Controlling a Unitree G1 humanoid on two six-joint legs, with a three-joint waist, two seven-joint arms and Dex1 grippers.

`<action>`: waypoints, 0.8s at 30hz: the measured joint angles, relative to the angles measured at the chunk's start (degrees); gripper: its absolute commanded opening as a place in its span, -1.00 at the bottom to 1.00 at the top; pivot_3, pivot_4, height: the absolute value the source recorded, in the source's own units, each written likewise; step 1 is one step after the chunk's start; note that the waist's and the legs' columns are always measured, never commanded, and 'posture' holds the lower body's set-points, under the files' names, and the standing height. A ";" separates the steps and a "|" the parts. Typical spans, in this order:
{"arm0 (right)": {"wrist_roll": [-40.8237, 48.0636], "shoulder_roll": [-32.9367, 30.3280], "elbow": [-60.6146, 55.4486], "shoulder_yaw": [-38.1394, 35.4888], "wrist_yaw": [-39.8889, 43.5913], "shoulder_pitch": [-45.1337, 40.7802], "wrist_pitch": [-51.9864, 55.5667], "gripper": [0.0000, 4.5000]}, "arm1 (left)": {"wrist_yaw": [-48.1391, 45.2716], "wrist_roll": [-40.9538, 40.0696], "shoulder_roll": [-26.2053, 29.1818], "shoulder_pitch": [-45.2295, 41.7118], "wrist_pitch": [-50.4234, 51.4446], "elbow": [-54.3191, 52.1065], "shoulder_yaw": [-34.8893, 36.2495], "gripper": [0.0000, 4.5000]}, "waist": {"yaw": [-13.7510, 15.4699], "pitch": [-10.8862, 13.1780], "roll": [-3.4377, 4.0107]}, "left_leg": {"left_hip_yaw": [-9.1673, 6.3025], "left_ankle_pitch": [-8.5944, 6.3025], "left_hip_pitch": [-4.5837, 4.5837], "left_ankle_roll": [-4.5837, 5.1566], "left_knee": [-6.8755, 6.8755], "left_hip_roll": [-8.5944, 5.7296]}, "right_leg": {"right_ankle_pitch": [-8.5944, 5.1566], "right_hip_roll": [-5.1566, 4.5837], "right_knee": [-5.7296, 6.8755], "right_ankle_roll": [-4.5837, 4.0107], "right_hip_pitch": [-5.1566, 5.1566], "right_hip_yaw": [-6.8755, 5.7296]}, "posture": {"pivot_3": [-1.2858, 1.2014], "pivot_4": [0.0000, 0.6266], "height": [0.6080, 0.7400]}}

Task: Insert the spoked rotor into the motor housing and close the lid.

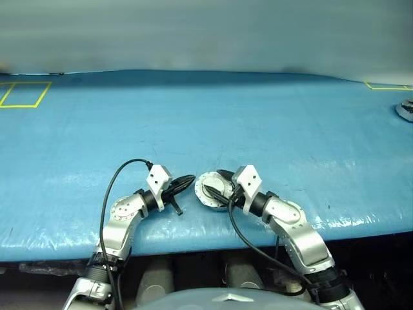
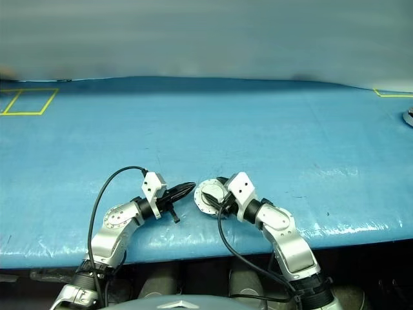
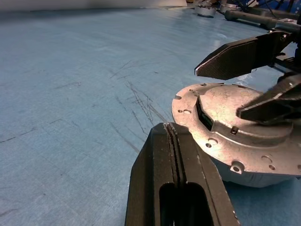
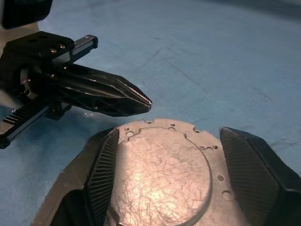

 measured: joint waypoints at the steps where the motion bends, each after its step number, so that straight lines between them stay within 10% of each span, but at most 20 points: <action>1: -0.62 -0.38 0.08 0.57 -0.22 0.28 -0.01 0.99 | -0.01 0.12 -0.01 0.00 -0.01 0.00 -0.05 -1.00 | 0.00 0.00 0.00 | 0.00 0.00 0.00 0.00 0.01 0.00 | 0.00 0.00 0.00 0.00 0.00 0.00 | 0.03 -0.52 1.00; 7: -2.91 -0.87 0.22 1.83 -1.19 0.81 -1.90 0.99 | 0.01 0.94 -0.06 0.16 -0.07 0.00 -0.11 -1.00 | 0.04 -0.01 -0.01 | 0.00 0.00 0.01 0.00 0.02 0.00 | 0.00 -0.01 0.00 0.00 0.02 0.00 | 0.03 -0.52 1.00; 13: -1.85 -0.86 0.55 1.53 -1.06 1.10 -2.02 0.35 | 0.06 1.31 -0.17 0.13 -0.15 0.00 -0.12 -1.00 | 0.12 -0.01 -0.02 | 0.00 0.00 0.01 0.00 0.03 0.00 | 0.00 -0.01 0.00 0.00 0.03 0.00 | 0.03 -0.52 1.00; 24: 12.19 -4.71 -4.15 -4.95 5.65 0.26 9.17 0.35 | 0.04 1.46 -0.28 0.12 -0.21 0.00 -0.18 -1.00 | 0.49 0.02 0.00 | 0.00 0.00 -0.04 0.00 0.00 0.00 | 0.00 -0.01 -0.01 0.00 -0.03 0.00 | 0.03 -0.52 1.00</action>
